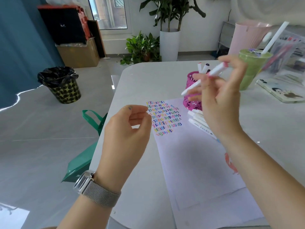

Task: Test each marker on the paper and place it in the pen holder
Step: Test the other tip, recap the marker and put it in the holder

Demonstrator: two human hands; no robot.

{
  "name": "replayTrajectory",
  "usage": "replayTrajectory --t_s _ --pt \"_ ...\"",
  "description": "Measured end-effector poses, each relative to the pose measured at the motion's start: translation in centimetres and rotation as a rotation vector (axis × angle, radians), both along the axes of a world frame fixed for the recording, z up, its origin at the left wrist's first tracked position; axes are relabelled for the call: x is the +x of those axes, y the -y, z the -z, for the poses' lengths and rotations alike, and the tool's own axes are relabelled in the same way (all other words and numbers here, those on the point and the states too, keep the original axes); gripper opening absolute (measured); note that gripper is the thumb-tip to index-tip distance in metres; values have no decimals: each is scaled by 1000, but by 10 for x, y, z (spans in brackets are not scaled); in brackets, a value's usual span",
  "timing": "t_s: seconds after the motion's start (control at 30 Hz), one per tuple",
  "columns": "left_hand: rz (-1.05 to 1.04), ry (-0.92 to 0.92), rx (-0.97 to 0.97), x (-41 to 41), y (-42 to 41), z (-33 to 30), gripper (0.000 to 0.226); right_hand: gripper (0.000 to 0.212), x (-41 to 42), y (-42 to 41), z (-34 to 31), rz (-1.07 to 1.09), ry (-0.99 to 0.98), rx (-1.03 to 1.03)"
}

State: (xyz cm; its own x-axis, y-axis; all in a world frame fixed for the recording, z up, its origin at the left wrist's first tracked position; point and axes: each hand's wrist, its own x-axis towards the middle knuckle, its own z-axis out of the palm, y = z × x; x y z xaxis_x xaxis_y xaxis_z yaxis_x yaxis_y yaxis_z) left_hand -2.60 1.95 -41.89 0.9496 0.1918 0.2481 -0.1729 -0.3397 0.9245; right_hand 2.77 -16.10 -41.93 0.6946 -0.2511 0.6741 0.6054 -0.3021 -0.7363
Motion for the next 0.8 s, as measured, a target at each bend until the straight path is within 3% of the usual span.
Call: replayTrajectory --t_s 0.17,0.53,0.67,0.8 --pt "-3 3 37 -1 1 -2 19 17 15 14 -5 123 48 20" --pt "-3 5 67 0 0 -1 23 41 32 23 8 150 -244 -267" --pt "2 -4 77 0 -1 -1 23 46 38 26 17 121 -343 -240" --pt "1 10 79 1 -1 -1 24 51 35 21 16 126 -283 -215"
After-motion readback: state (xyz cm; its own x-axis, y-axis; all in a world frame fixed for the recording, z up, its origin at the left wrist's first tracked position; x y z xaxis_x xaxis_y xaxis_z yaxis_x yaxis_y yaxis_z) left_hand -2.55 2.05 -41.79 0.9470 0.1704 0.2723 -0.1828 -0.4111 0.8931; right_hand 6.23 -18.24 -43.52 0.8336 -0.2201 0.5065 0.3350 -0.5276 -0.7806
